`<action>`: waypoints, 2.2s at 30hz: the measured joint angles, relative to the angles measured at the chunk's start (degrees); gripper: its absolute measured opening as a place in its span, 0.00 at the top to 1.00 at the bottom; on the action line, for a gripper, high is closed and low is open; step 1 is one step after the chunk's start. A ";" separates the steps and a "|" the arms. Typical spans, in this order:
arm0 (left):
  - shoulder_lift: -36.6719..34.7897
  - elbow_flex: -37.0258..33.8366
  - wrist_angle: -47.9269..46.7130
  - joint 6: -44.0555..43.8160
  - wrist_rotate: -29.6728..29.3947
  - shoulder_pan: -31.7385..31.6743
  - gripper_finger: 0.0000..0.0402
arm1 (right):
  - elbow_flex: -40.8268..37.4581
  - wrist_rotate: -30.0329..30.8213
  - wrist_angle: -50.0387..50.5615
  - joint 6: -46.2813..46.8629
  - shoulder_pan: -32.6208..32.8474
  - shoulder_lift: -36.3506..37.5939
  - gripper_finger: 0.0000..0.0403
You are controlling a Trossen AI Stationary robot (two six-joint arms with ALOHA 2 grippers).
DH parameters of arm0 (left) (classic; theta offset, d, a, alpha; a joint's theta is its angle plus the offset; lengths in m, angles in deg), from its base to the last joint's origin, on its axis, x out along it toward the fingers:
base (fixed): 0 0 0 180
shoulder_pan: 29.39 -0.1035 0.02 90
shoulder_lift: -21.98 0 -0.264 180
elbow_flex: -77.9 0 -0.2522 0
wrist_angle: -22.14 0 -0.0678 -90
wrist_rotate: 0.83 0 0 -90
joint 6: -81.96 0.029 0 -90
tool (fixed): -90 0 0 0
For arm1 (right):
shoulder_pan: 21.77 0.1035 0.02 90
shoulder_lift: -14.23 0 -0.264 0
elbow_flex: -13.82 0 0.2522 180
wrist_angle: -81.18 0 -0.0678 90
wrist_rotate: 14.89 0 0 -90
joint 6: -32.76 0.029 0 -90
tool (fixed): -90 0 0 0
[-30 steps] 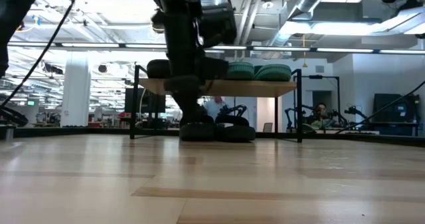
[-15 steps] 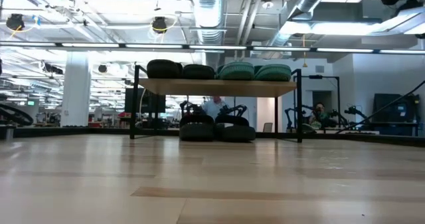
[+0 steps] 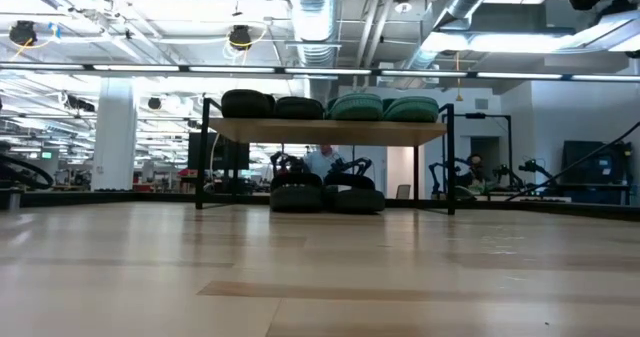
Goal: Pick and place slides into the shelf
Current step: Return to Home Position
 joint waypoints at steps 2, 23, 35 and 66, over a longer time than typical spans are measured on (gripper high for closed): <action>-0.54 0.00 -3.33 -2.41 -1.38 0.00 1.00 | -0.02 0.25 -1.36 1.23 0.00 0.00 0.85; -2.73 -0.07 2.39 16.08 18.79 -2.49 1.00 | 1.11 -2.61 -39.91 -37.36 -1.13 -18.51 0.85; 1.88 -0.07 7.03 15.83 20.86 -2.27 1.00 | 10.68 -7.74 -26.92 -23.94 -13.53 -28.67 0.85; -17.12 -27.40 22.22 14.08 23.22 -10.42 1.00 | 15.26 -48.35 -20.13 -18.14 -49.62 -34.11 0.85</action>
